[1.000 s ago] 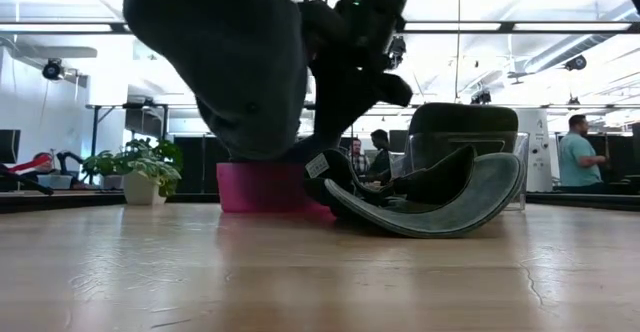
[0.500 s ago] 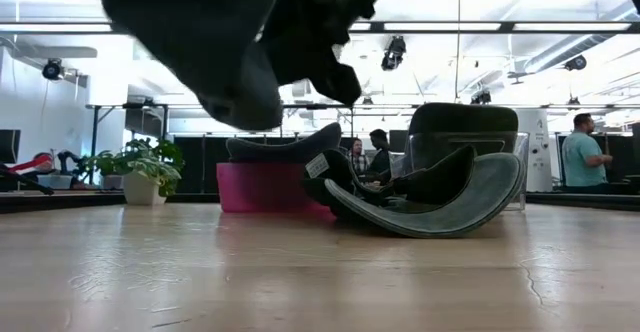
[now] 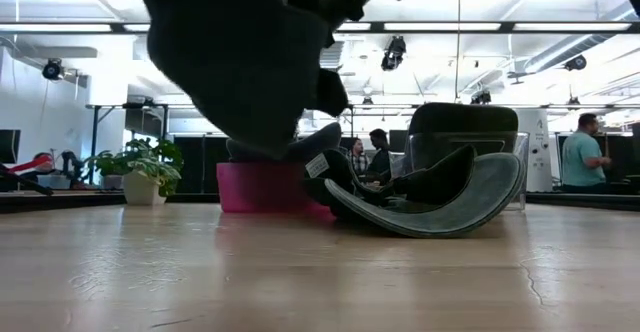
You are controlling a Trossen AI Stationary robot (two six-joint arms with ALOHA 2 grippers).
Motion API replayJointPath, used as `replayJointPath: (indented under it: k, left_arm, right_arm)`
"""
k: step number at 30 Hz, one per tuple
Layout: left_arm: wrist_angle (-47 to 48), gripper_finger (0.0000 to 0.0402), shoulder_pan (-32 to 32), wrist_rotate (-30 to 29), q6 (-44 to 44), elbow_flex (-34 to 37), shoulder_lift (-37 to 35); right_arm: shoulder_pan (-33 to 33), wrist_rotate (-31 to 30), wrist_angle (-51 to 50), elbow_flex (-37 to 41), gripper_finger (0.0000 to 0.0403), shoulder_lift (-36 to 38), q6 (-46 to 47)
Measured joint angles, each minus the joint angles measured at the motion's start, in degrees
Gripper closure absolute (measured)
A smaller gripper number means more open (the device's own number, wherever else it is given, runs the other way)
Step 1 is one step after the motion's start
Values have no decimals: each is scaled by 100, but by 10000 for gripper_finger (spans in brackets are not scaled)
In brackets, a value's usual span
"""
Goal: Pick & Place hat
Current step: Put the top blue cap into the red bin
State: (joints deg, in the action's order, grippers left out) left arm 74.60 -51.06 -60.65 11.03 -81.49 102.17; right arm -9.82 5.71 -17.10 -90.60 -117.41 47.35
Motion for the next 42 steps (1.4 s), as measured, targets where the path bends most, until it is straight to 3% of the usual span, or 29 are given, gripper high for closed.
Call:
replayJointPath:
  k: [7, 12, 16, 22, 30, 37, 42]
  left_arm:
    - [-1175, 394, 75, 239, 710, 219, 0]
    - [-1335, 394, 309, -68, 1013, 295, 2]
    - [-1618, 394, 468, 102, 1000, 258, 13]
    - [-1660, 394, 478, 395, 985, 325, 13]
    - [-1716, 394, 485, 33, 685, 451, 7]
    - [-1686, 394, 511, -140, 411, 719, 4]
    - [-1679, 394, 511, -639, 463, 707, 4]
  right_arm:
    - [-24, 251, 680, -3, 349, 5, -111]
    - [-75, 276, 413, -11, 349, -123, 50]
    - [-113, 586, 534, -2, 349, -430, 100]
    - [-130, 520, 307, -4, 349, -469, 92]
    - [72, 479, -959, -2, 342, 26, -478]
    - [75, 617, -1060, -3, 315, 612, -1027]
    - [102, -477, -1837, -16, 304, 1108, -1260]
